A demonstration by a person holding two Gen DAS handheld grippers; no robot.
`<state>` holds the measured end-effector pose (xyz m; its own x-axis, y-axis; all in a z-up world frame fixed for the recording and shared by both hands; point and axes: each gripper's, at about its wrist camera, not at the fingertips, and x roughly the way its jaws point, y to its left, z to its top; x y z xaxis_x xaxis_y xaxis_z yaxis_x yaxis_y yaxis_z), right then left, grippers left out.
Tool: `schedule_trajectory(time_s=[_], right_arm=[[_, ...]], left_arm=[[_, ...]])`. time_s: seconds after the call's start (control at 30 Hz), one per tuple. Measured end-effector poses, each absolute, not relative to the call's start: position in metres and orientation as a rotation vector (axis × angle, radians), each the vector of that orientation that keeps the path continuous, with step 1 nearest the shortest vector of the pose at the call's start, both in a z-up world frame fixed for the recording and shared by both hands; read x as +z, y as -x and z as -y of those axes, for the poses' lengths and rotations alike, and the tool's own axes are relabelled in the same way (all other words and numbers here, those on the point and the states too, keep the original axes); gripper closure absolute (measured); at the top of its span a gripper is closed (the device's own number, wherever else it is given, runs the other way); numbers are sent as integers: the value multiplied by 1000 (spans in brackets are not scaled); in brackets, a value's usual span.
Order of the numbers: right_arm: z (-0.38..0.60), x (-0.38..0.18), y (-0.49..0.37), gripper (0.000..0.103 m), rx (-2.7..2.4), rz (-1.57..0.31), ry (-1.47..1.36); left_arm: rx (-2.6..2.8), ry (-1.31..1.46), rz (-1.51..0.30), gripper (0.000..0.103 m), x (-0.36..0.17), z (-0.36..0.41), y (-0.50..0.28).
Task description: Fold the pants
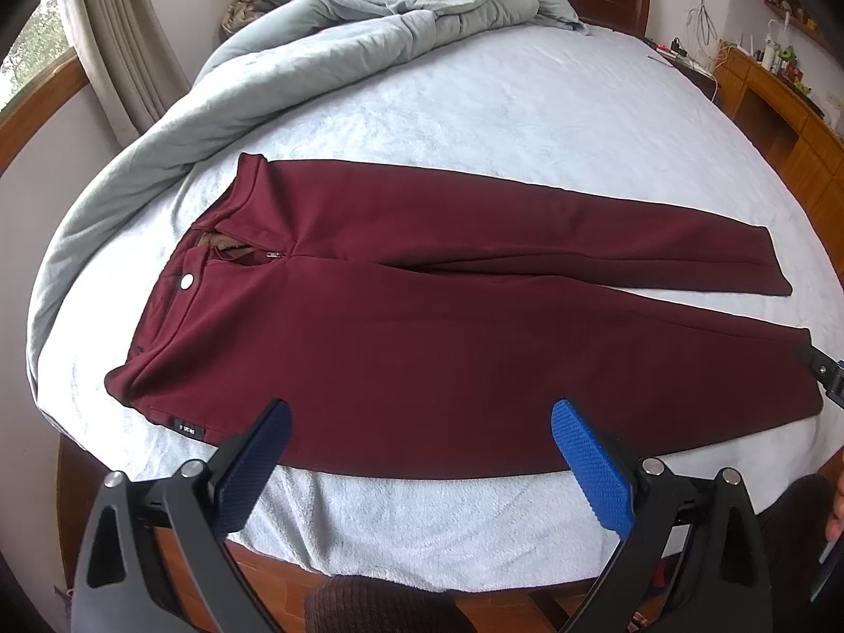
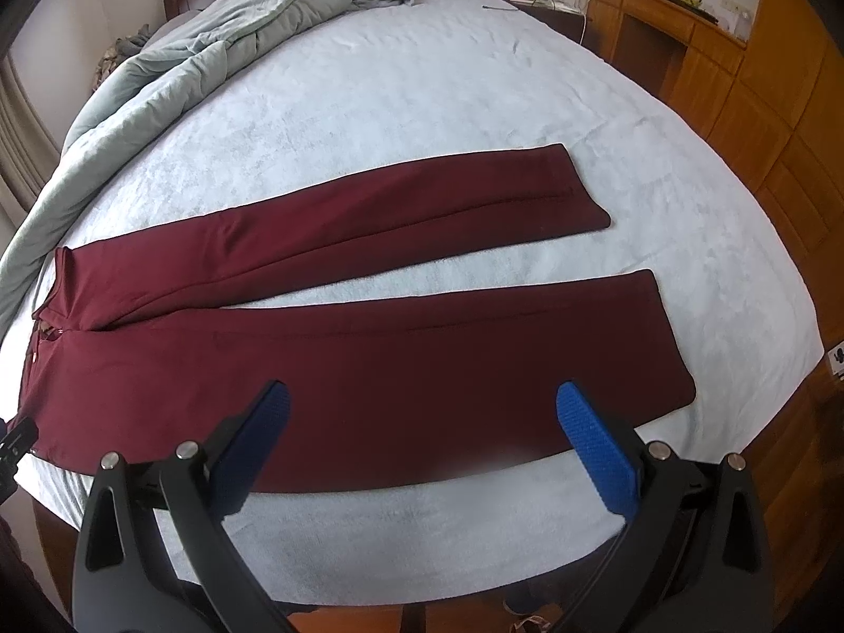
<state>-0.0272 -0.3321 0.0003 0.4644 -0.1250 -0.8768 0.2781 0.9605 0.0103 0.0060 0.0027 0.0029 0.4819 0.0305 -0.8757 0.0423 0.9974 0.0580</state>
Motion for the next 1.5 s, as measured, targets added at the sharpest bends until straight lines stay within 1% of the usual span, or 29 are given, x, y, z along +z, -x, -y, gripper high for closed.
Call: schedule_trajectory(time_s=[1.5], right_arm=[[340,-6,25,2,-252,-1068,-171]], left_arm=[[-9,-83,-1067,4,4,-3,-10]])
